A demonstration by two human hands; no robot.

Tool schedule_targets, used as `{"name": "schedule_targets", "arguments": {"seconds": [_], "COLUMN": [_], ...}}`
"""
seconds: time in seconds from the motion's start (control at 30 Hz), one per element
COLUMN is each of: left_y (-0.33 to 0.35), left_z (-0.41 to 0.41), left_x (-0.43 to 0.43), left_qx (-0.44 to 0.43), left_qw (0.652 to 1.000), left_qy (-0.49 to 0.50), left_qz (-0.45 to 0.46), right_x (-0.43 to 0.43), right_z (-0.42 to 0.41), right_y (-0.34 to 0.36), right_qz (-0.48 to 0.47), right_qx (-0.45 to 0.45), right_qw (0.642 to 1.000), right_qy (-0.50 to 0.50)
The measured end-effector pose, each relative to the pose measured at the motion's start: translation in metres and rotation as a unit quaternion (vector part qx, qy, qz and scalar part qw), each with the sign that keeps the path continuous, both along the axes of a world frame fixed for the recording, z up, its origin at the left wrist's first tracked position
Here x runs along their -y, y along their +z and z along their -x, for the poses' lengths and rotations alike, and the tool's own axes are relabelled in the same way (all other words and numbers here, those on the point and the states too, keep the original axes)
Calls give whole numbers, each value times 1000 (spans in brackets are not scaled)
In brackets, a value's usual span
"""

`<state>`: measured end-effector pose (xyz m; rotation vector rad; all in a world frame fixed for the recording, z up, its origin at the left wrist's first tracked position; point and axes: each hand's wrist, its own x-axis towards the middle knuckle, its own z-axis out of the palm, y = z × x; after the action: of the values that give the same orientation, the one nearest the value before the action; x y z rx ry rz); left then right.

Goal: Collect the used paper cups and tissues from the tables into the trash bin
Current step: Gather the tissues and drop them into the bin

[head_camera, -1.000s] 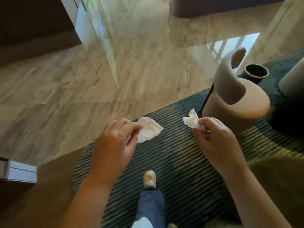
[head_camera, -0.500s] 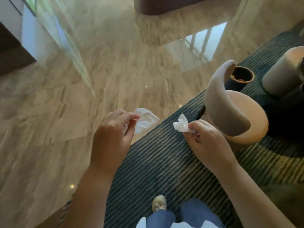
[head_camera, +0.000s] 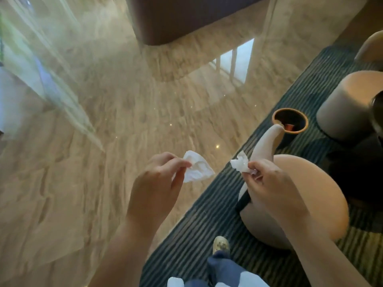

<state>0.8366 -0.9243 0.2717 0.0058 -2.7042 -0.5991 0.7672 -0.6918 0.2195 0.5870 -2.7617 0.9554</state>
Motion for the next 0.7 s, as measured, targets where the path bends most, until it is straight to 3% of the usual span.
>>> {"name": "schedule_targets", "arguments": {"seconds": [0.2,0.7], "left_y": [24,-24], "left_z": [130,494], "left_x": [22,72], "left_qx": [-47,-23], "left_qw": [999,985], "left_qy": [-18,-160], "left_qz": [4,-65], "right_x": [25,75], "right_z": [137,416], "right_y": [19,-9], "right_qz": [31,20], "right_qx": [-37,68], "right_qw": [998,985], "right_qy": [-29,-160]}}
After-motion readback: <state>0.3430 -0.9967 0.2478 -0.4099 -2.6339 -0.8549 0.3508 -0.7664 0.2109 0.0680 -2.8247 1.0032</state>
